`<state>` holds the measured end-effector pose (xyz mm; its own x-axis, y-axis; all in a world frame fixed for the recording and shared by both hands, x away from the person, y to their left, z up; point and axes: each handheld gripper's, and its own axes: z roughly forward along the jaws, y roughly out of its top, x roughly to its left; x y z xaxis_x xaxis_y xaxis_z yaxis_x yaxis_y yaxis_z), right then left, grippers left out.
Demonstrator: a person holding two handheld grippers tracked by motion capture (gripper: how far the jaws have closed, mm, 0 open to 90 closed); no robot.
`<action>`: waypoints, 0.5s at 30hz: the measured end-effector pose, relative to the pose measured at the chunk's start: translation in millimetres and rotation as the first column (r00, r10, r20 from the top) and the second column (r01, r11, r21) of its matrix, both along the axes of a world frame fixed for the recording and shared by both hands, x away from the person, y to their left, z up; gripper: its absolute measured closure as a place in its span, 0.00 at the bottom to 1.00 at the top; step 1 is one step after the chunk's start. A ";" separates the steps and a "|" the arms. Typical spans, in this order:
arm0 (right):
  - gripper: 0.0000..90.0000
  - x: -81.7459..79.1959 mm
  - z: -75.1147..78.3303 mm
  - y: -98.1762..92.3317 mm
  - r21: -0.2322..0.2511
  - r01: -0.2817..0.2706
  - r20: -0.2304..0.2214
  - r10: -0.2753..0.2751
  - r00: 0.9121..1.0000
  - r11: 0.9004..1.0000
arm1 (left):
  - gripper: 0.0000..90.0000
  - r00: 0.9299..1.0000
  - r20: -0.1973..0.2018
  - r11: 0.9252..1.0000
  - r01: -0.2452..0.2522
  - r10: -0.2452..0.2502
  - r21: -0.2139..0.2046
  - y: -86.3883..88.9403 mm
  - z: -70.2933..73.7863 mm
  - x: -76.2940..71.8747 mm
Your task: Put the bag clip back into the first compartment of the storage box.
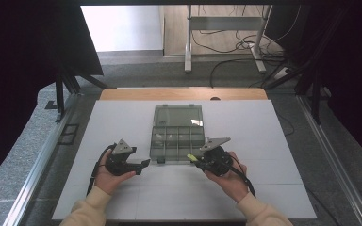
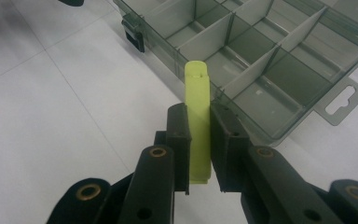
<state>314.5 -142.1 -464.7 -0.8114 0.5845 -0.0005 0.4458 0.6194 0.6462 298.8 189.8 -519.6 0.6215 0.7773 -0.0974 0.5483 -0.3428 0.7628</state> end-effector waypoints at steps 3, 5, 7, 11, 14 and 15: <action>0.87 1.5 1.6 1.6 0.001 0.005 0.000 -0.005 1.000 1.000 | 0.25 1.000 0.000 1.000 0.000 0.000 0.000 -0.1 -0.1 0.2; 0.87 3.0 3.1 3.2 0.002 0.005 0.004 -0.005 1.000 1.000 | 0.25 1.000 0.000 1.000 0.000 0.000 0.001 -0.1 -0.1 0.2; 0.87 5.1 5.2 4.9 0.006 0.006 0.011 -0.006 1.000 1.000 | 0.25 1.000 0.000 1.000 0.001 -0.001 0.002 -0.1 -0.2 0.2; 0.87 7.9 8.1 7.5 0.010 0.007 0.018 -0.008 1.000 1.000 | 0.25 1.000 0.000 1.000 -0.001 0.001 0.000 -0.3 -0.3 0.2; 0.87 10.6 9.9 10.3 0.012 0.008 0.021 -0.008 1.000 1.000 | 0.25 1.000 0.000 1.000 -0.001 0.001 0.001 -0.3 -0.4 0.3; 0.87 10.6 9.9 10.3 0.012 0.008 0.021 -0.008 1.000 1.000 | 0.25 1.000 0.002 1.000 0.000 0.000 0.002 -0.3 -0.2 0.2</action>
